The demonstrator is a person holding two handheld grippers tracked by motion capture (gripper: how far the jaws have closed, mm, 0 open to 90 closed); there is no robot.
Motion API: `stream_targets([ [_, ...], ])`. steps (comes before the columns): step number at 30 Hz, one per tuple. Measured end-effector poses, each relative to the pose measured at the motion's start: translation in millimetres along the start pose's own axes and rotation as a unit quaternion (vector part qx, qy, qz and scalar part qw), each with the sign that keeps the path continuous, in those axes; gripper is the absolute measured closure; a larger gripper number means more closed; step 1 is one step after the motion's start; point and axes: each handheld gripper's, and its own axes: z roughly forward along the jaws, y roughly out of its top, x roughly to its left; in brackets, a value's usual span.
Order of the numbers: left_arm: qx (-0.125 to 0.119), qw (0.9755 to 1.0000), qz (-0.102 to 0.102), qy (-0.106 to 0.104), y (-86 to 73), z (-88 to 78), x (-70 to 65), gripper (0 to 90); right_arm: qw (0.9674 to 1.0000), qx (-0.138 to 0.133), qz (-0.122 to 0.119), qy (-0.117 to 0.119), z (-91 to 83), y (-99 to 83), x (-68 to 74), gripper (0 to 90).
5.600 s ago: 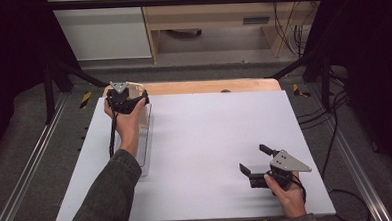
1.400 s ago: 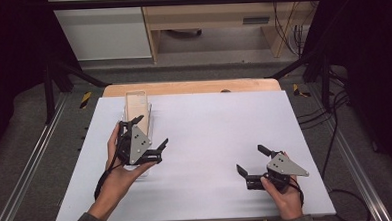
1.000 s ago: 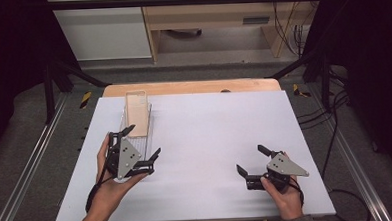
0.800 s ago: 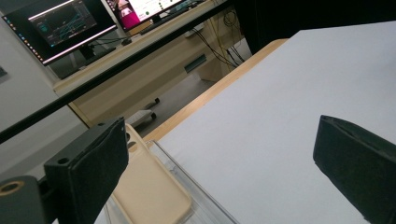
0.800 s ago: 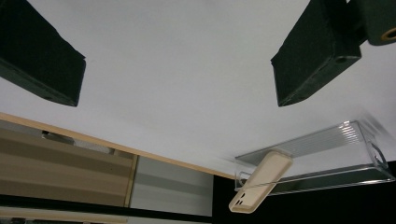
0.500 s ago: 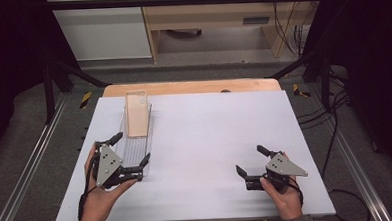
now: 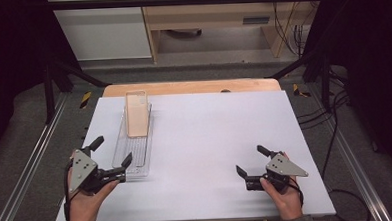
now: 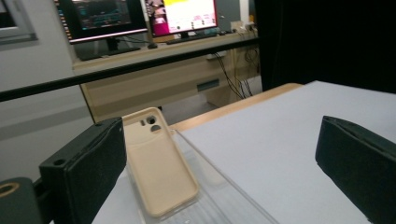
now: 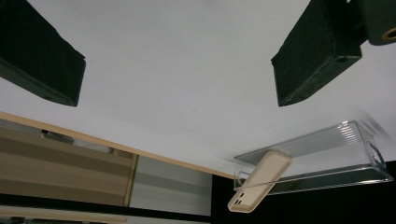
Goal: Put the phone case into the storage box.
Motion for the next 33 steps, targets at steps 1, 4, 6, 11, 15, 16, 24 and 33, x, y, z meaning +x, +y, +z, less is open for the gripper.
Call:
stream_targets([
  [1, -0.001, 1.0000, -0.006, 0.004, -2.3, -1.8, 4.5, 1.8, 1.0000, 0.001, 0.000, 0.000, 0.1, 0.1, 0.3, 2.4],
  [4, -0.009, 0.9994, -0.032, 0.012, -7.7, -7.4, 15.4, 1.8, 1.0000, -0.002, 0.000, 0.002, 0.0, 0.4, 0.8, 2.3],
  [6, -0.009, 0.9991, -0.038, 0.016, -10.0, -9.5, 19.5, 1.8, 1.0000, -0.001, 0.001, 0.001, 0.3, 0.3, 0.5, 2.4],
  [11, -0.011, 0.9986, -0.050, 0.013, -14.6, -10.8, 21.2, 1.8, 1.0000, 0.000, 0.001, 0.001, 0.2, -0.1, -0.1, 2.3],
  [15, -0.009, 0.9984, -0.055, 0.000, -20.9, -8.4, 18.7, 1.7, 1.0000, 0.001, 0.001, 0.002, 0.6, -0.3, 0.1, 2.4],
  [16, -0.008, 0.9983, -0.057, -0.002, -23.9, -7.4, 17.4, 1.7, 1.0000, 0.001, 0.001, 0.002, 0.6, -0.4, 0.1, 2.4],
  [24, -0.004, 0.9982, -0.060, -0.006, -36.7, -5.8, 14.6, 1.5, 1.0000, 0.000, 0.002, 0.002, 0.0, -0.2, 0.1, 2.3],
  [33, -0.002, 0.9977, -0.063, -0.022, -49.7, -3.2, 9.2, 1.5, 1.0000, 0.006, -0.002, 0.005, 2.8, -1.0, 0.8, 2.7],
])
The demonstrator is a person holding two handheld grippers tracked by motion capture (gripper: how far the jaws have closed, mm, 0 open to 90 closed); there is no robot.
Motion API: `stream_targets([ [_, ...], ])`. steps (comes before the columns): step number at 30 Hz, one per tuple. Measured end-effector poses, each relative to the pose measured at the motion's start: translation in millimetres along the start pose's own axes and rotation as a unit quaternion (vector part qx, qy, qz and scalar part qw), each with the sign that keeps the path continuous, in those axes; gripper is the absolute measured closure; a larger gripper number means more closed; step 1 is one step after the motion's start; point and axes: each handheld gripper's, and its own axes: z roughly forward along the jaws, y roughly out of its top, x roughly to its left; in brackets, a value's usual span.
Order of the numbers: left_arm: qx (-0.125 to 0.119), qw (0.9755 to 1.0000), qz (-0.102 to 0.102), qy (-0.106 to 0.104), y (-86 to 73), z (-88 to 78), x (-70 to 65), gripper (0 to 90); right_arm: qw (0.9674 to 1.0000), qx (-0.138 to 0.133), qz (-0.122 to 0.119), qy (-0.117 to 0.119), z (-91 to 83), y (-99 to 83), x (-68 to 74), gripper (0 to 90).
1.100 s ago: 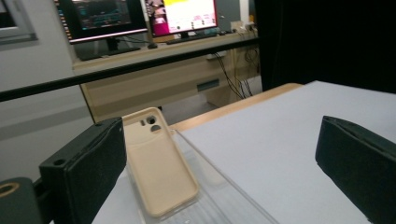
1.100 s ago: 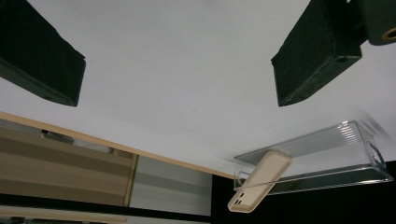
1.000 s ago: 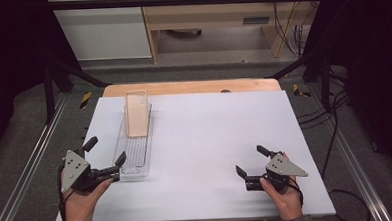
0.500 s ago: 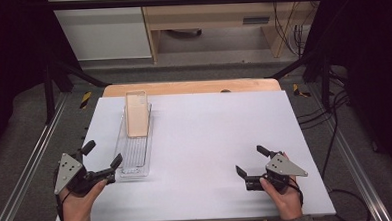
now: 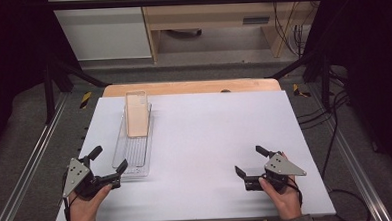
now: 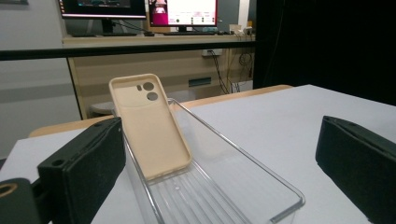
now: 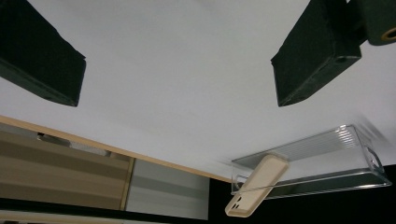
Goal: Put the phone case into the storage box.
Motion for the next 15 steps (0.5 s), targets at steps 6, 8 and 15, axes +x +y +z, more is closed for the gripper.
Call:
stream_targets([
  [6, 0.012, 0.9997, 0.017, -0.011, -9.8, 2.1, -1.9, 1.4, 0.9999, -0.008, 0.009, -0.001, -1.2, -2.5, -3.0, 3.3],
  [8, 0.014, 0.9997, 0.019, -0.007, -11.3, 1.2, -1.1, 1.6, 0.9997, -0.012, 0.021, 0.000, -0.9, -4.8, -5.8, 3.4],
  [15, 0.009, 0.9999, -0.002, 0.012, -15.2, -5.6, 8.9, 1.6, 0.9992, 0.002, 0.030, -0.028, 0.9, -9.7, -10.9, 3.5],
])
